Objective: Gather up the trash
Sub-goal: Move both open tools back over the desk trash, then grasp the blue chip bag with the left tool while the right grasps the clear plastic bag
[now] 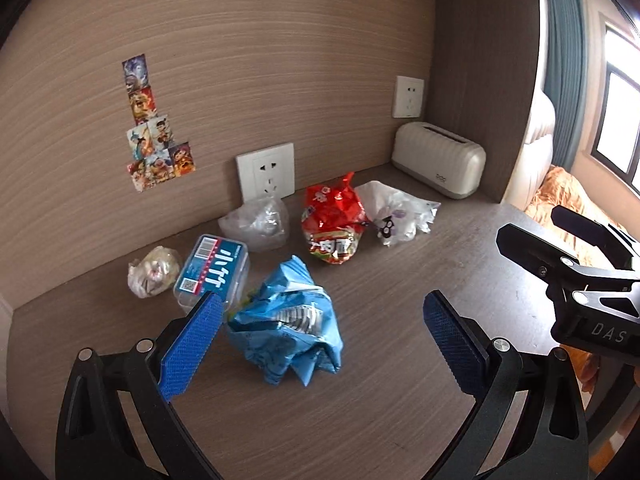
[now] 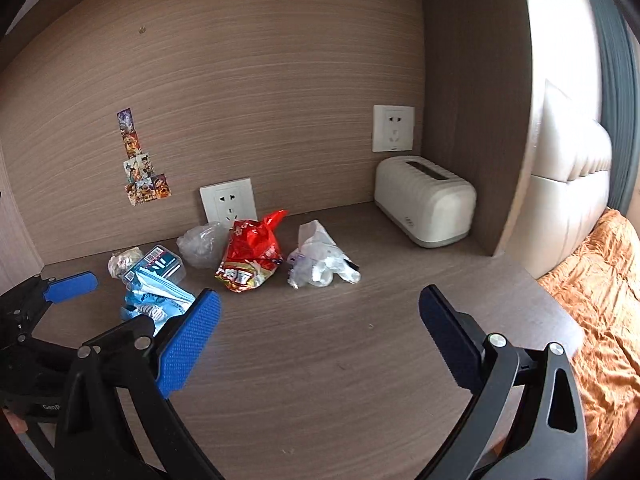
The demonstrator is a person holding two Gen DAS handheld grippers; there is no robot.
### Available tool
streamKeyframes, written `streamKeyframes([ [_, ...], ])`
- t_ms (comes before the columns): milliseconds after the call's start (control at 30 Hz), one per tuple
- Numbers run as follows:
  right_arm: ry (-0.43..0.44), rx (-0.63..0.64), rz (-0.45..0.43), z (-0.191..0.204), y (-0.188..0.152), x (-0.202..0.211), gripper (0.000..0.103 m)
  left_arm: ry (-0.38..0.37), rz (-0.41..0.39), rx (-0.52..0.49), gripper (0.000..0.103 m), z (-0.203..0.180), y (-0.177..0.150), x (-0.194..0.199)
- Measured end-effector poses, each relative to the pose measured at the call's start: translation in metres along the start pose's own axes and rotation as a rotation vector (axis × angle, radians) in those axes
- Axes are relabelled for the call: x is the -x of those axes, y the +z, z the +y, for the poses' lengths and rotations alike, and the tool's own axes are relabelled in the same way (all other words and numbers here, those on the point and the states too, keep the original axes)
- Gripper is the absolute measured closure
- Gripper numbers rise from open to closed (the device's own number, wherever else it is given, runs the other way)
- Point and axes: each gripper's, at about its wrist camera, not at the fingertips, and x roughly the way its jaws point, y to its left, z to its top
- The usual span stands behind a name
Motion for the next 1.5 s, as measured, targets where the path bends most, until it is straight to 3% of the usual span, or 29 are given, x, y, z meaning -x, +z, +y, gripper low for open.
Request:
streamKeyframes([
  [233,0.067,0.058,0.035,0.007,0.017,-0.045,0.004,0.086,0.061,0.079,0.005,0.016,0.002,-0.028],
  [500,0.130,0.102,0.125,-0.005,0.033,-0.126,0.004,0.177,0.174,0.184,0.005,0.025,0.000,-0.073],
  [600,0.123,0.100,0.182,-0.012,0.035,-0.156,0.004,0.172,0.208,0.213,0.020,0.026,-0.004,-0.088],
  [667,0.140,0.098,0.222,-0.016,0.034,-0.172,0.005,0.183,0.199,0.208,0.022,0.022,-0.004,-0.091],
  [733,0.147,0.114,0.273,-0.017,0.030,-0.186,0.041,0.184,0.201,0.195,0.027,0.018,-0.002,-0.093],
  [767,0.145,0.113,0.293,-0.018,0.028,-0.191,0.046,0.179,0.203,0.192,0.028,0.017,-0.001,-0.094],
  [900,0.167,0.121,0.279,-0.016,0.033,-0.186,0.053,0.130,0.208,0.190,0.034,0.013,0.006,-0.095],
  [1200,0.186,0.083,0.142,-0.015,0.072,-0.131,0.054,0.070,0.100,0.121,0.034,0.005,0.047,-0.066],
  [1500,0.109,0.045,0.043,-0.004,0.084,-0.064,0.054,-0.006,0.011,0.026,0.034,0.005,0.062,-0.026],
])
